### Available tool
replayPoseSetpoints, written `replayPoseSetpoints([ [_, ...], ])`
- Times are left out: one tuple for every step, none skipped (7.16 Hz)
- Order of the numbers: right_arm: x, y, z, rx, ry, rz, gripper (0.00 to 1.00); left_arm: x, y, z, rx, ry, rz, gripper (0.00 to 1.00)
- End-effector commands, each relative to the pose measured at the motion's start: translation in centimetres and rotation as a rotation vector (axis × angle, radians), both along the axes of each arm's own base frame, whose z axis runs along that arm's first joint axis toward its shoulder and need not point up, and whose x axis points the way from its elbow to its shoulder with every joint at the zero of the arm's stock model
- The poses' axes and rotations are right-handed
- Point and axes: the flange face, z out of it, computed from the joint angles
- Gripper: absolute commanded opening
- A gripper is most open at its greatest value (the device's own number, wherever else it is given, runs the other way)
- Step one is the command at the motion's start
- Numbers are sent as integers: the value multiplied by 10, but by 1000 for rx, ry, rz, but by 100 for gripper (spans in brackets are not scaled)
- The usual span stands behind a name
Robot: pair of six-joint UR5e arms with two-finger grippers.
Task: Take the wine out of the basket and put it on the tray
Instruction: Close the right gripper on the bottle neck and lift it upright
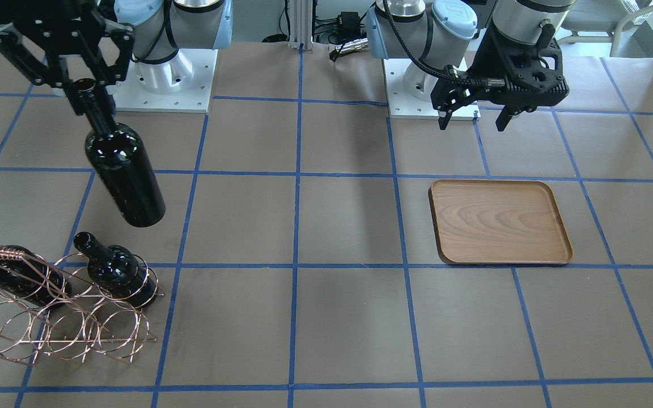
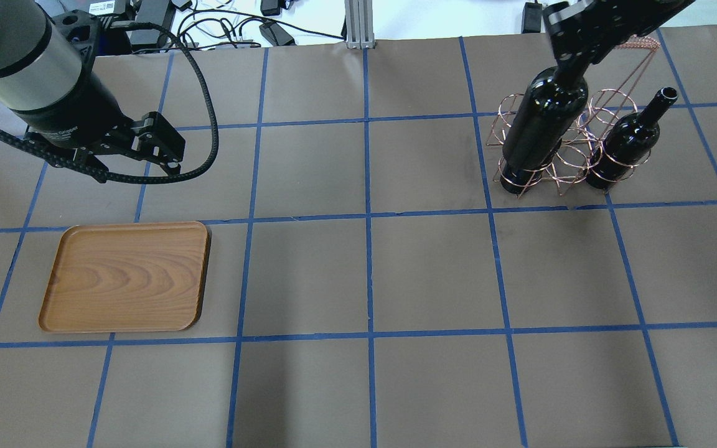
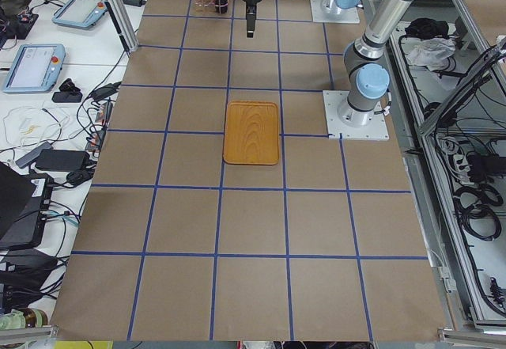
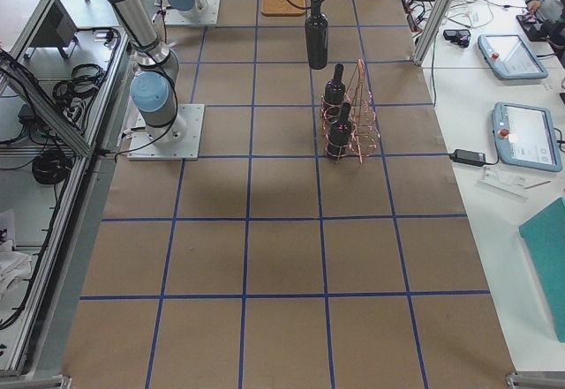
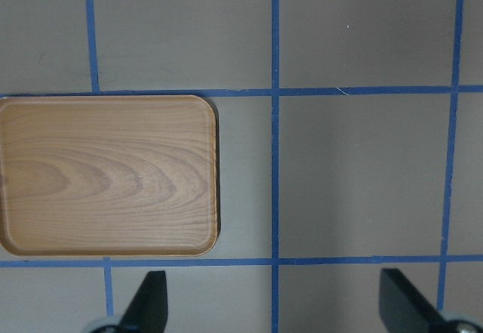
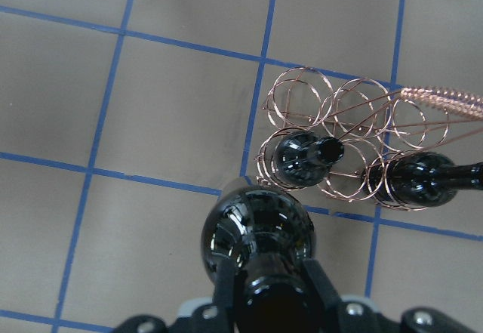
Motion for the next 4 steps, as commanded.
replayPoseSetpoints([
  [91,42,-24,64,-65,-118,22,6,-2,-2,14,-19,8,100],
  [139,66,-50,86,-66,-98,21,29,-1,3,26,-159,31,100],
  [162,69,-64,107,-79,-171,21,42,-2,4,28,-187,57,100],
  [179,69,-85,149,-82,-247,21,54,-5,0,41,-187,82,100],
])
